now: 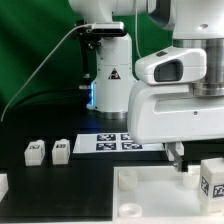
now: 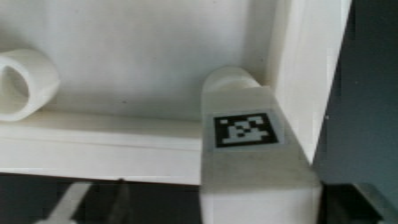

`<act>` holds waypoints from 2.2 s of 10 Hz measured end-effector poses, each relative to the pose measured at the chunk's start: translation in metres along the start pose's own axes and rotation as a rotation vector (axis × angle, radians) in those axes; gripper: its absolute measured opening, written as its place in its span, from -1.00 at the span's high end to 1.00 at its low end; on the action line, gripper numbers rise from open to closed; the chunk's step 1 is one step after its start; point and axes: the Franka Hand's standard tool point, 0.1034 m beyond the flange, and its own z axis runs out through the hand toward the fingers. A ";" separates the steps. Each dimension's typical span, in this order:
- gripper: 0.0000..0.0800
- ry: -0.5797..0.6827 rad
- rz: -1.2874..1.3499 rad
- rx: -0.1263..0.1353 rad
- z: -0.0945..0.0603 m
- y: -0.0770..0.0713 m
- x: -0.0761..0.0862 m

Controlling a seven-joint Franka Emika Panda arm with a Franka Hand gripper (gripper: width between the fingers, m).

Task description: Assemble one leg

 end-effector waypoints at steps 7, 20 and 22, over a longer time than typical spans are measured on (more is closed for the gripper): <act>0.27 -0.001 0.759 0.018 0.002 -0.005 -0.002; -0.61 0.032 0.930 0.034 0.013 -0.029 -0.010; -0.62 0.034 0.740 0.029 0.013 -0.028 -0.010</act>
Offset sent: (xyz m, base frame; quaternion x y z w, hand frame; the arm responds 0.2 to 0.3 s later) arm 0.0000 0.0000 0.0000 0.0000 0.0000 0.2667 0.9638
